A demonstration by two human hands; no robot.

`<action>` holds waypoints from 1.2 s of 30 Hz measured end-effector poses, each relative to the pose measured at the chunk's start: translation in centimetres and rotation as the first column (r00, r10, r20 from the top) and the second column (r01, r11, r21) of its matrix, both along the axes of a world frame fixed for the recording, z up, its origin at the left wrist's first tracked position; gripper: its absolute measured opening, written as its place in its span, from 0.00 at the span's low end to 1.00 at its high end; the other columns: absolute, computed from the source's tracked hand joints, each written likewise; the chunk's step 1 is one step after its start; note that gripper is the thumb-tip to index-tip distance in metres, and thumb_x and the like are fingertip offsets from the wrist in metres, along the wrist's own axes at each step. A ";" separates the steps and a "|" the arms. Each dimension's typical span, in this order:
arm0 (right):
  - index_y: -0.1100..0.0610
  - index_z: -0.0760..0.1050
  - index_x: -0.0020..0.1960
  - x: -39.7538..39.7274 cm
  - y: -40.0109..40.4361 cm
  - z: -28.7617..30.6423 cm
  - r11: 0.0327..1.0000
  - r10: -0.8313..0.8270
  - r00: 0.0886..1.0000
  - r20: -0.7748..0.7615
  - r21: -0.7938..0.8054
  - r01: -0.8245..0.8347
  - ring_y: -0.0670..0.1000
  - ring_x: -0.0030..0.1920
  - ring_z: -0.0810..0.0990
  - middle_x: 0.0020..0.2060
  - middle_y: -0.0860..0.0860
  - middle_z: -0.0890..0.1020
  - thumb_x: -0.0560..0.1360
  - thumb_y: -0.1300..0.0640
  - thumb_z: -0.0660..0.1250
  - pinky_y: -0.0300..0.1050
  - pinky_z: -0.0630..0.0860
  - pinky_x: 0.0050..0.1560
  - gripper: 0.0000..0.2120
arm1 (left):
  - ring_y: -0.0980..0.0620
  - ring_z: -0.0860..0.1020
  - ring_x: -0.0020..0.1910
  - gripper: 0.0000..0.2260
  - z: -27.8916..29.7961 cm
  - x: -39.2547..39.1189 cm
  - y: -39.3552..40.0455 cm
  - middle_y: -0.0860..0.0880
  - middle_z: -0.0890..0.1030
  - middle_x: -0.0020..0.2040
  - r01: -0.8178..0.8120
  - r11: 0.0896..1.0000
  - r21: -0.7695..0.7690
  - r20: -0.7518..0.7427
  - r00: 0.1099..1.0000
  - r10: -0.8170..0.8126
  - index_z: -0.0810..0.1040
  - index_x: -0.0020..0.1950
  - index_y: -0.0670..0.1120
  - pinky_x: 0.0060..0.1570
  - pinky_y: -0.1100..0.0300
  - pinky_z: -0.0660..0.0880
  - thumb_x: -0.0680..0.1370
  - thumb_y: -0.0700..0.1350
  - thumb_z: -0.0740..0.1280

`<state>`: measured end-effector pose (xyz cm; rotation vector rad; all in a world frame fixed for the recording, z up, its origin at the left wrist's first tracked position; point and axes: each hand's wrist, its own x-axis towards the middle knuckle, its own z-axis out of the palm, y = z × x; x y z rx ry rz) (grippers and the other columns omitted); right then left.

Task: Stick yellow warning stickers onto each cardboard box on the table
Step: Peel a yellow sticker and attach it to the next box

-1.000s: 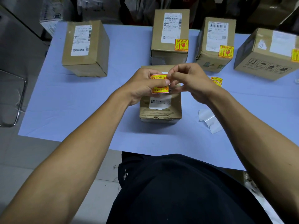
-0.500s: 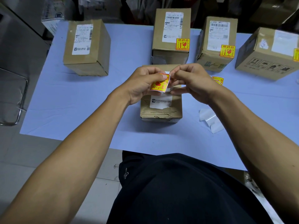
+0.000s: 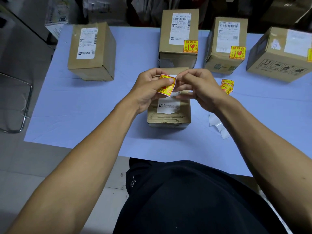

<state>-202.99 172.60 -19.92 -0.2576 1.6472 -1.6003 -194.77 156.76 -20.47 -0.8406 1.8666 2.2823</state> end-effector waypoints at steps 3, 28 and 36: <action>0.57 0.80 0.41 0.0 0.0 0.1 1.000 0.012 0.999 -0.042 0.009 -0.012 0.51 0.42 0.86 0.36 0.53 0.84 0.79 0.62 0.64 0.48 0.83 0.39 0.10 | 0.53 0.81 0.37 0.06 0.2 0.0 0.0 0.50 0.84 0.40 0.011 1.000 -0.020 0.007 1.000 -0.011 0.78 0.48 0.46 0.35 0.60 0.80 0.76 0.37 0.72; 0.58 0.78 0.41 0.6 -0.4 -0.5 0.998 -0.064 0.996 -0.061 -0.024 0.063 0.48 0.37 0.82 0.34 0.52 0.81 0.81 0.64 0.63 0.48 0.83 0.41 0.11 | 0.51 0.79 0.45 0.04 -0.3 0.1 1.6 0.46 0.81 0.45 -0.091 0.948 -0.304 -0.048 0.996 0.081 0.80 0.45 0.47 0.49 0.51 0.78 0.75 0.40 0.73; 0.59 0.80 0.46 0.4 0.4 -0.9 0.998 -0.029 0.981 -0.190 0.043 0.038 0.47 0.40 0.79 0.35 0.51 0.82 0.80 0.62 0.65 0.43 0.81 0.44 0.06 | 0.51 0.82 0.45 0.04 -0.2 0.2 3.2 0.45 0.83 0.44 -0.117 0.987 -0.108 -0.035 0.993 0.114 0.81 0.44 0.42 0.42 0.59 0.80 0.78 0.41 0.71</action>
